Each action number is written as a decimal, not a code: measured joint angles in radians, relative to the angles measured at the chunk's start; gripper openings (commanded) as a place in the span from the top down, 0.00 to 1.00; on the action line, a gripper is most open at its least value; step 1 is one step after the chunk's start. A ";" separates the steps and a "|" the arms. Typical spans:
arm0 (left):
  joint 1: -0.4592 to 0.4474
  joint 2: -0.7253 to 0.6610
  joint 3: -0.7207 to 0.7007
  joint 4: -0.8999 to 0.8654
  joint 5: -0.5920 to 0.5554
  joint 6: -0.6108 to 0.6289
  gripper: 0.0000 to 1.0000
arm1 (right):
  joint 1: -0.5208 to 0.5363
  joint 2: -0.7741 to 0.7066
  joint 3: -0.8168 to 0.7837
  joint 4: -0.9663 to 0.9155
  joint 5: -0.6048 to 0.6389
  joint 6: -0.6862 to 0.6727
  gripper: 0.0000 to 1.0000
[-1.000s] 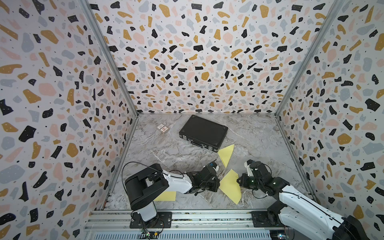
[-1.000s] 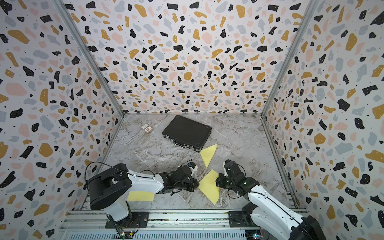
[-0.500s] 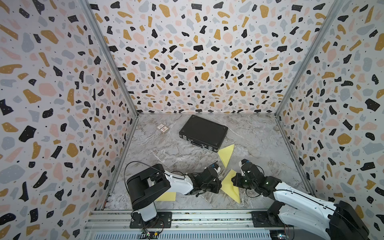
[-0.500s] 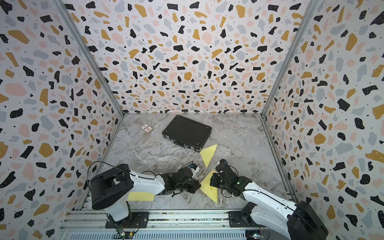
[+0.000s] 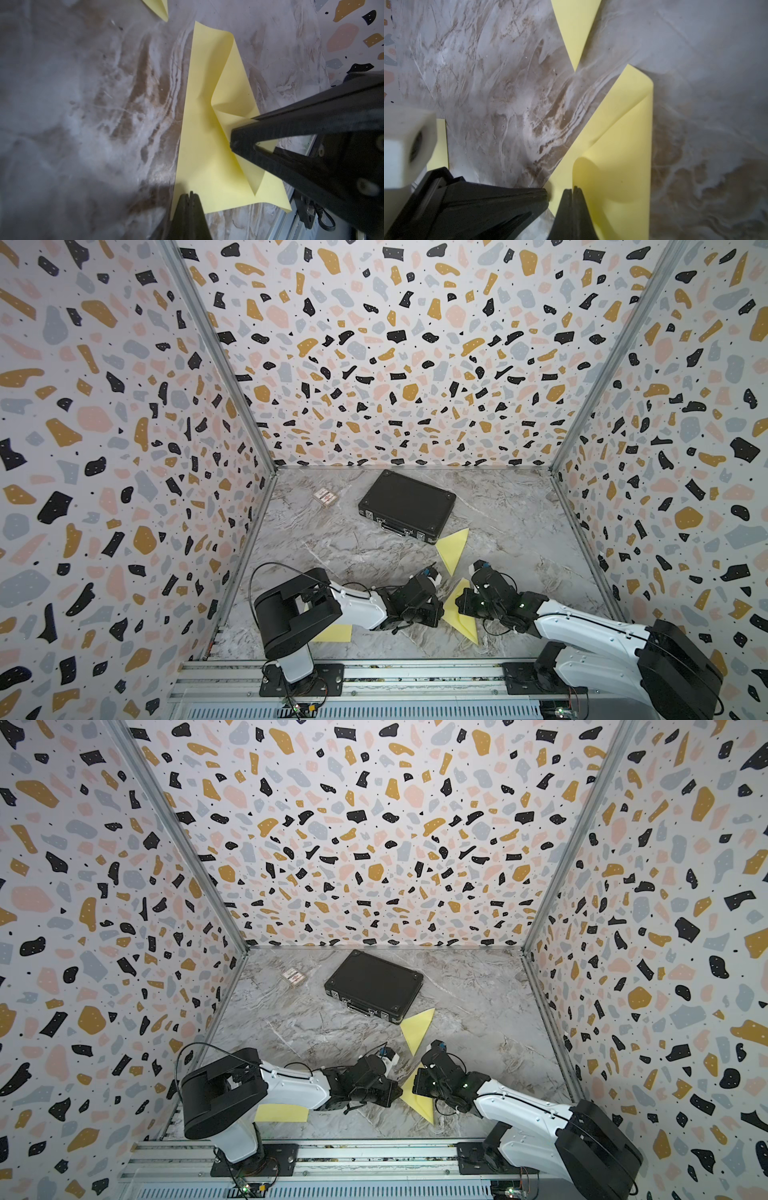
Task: Fold the square paper diagonally
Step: Fold the paper at the center of the board.
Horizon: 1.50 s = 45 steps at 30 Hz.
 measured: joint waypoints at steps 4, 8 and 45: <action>0.000 0.000 0.000 0.000 0.000 0.000 1.00 | 0.018 0.022 0.007 0.008 0.005 0.004 1.00; 0.000 0.000 -0.001 0.001 0.000 0.000 1.00 | 0.026 0.036 0.008 0.030 0.008 0.005 1.00; 0.000 0.000 -0.005 0.009 0.000 0.000 1.00 | 0.042 0.125 0.013 0.086 -0.033 -0.059 1.00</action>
